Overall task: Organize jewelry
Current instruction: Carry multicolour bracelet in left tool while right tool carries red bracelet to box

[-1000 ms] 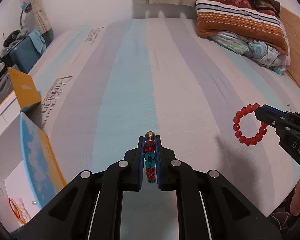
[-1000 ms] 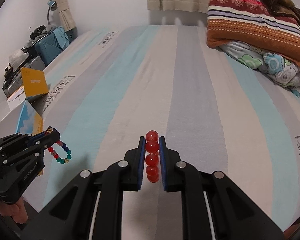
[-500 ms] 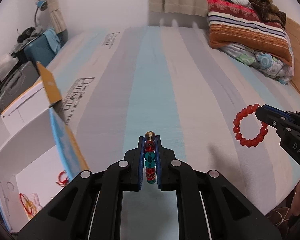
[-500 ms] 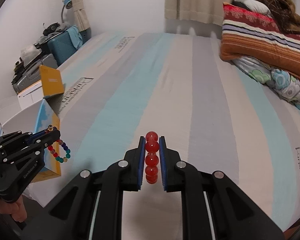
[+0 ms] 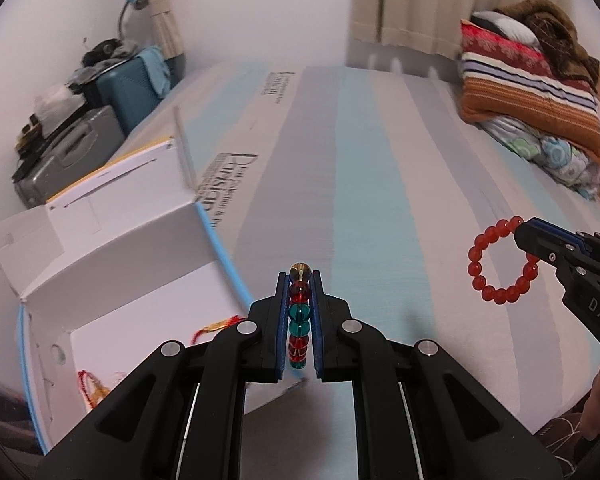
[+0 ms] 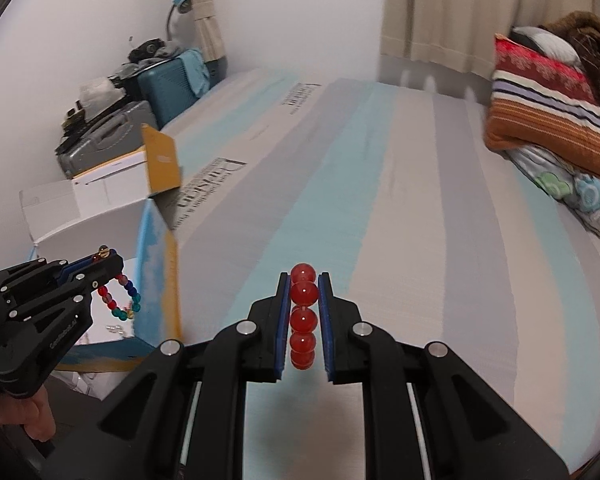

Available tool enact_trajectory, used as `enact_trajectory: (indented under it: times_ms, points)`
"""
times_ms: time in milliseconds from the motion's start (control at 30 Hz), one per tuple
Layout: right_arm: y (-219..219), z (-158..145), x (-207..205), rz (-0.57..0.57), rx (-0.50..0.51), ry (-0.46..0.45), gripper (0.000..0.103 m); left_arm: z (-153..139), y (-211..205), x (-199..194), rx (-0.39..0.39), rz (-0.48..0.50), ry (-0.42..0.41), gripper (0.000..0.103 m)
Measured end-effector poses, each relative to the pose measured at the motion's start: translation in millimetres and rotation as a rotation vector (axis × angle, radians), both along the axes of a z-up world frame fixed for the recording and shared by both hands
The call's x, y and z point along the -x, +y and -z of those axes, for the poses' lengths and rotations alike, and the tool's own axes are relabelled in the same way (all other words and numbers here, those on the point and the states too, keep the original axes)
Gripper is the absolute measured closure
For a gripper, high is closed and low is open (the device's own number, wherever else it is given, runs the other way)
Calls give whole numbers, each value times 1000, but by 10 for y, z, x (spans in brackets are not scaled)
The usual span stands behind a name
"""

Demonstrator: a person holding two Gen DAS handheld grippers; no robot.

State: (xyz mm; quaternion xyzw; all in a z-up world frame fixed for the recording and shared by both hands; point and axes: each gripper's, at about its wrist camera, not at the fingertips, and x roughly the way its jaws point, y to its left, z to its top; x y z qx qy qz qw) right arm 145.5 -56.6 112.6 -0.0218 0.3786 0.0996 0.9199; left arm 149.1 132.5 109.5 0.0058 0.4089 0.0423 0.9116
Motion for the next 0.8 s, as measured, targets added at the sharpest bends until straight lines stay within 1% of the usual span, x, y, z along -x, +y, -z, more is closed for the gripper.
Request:
enact_trajectory:
  times_ms: [233, 500, 800]
  points:
    - [453, -59, 28, -60, -9, -5, 90, -51, 421, 188, -4, -62, -2, 94]
    - [982, -66, 51, -124, -12, -6, 90, -65, 1026, 451, 9, -160, -3, 94]
    - [1618, 58, 61, -200, -14, 17, 90, 82, 1562, 716, 32, -238, 23, 94]
